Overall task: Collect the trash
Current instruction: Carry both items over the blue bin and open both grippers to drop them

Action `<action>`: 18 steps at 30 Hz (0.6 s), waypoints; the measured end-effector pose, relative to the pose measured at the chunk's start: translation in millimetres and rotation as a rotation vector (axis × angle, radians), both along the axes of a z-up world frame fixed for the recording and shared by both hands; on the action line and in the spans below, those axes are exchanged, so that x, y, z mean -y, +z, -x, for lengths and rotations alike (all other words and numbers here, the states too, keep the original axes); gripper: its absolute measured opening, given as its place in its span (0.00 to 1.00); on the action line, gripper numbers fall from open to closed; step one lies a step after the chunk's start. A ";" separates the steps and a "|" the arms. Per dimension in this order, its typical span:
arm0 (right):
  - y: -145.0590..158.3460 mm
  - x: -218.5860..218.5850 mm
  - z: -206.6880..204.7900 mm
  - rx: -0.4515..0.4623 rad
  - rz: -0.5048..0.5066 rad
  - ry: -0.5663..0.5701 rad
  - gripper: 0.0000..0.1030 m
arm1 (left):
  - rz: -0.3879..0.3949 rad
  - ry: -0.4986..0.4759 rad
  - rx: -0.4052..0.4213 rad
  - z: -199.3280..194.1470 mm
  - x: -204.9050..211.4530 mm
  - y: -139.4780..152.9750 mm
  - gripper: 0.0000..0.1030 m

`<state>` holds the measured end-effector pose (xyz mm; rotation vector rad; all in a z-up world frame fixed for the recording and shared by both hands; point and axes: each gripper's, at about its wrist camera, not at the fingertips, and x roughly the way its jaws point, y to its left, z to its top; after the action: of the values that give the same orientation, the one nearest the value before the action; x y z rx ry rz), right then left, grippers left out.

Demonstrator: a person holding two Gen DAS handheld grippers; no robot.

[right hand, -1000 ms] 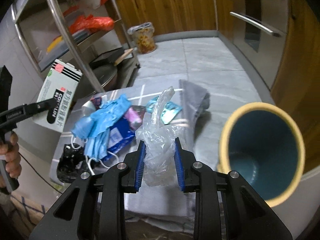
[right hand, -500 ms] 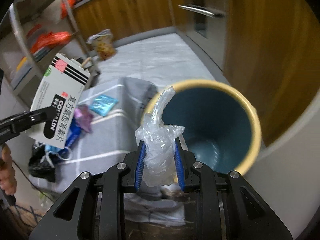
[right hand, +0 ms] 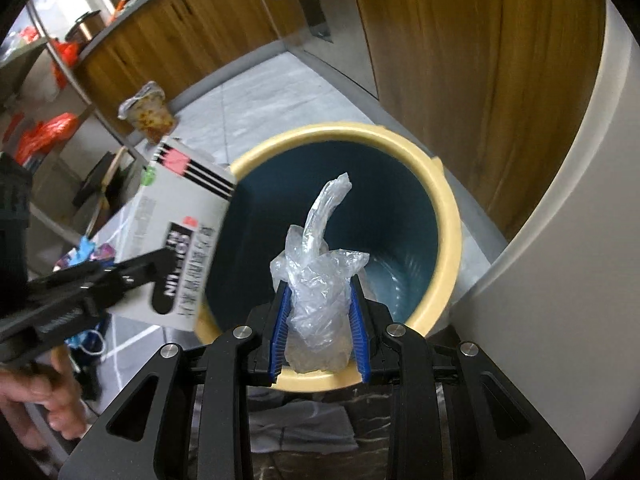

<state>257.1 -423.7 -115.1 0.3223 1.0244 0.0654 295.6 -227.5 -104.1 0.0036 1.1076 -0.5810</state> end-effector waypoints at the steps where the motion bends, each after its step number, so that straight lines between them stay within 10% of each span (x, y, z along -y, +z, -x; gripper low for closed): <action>1: -3.6 0.9 -2.7 -0.009 0.002 0.002 0.29 | -0.005 0.002 -0.010 -3.0 3.8 -6.7 0.17; 18: -20.1 -7.4 -17.5 -0.044 0.038 0.001 0.57 | -0.029 0.007 -0.083 -25.0 11.9 -39.6 0.32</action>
<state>274.6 -416.4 -135.2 0.2903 1.0680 0.0398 320.6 -239.4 -143.7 0.0005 1.1962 -0.5634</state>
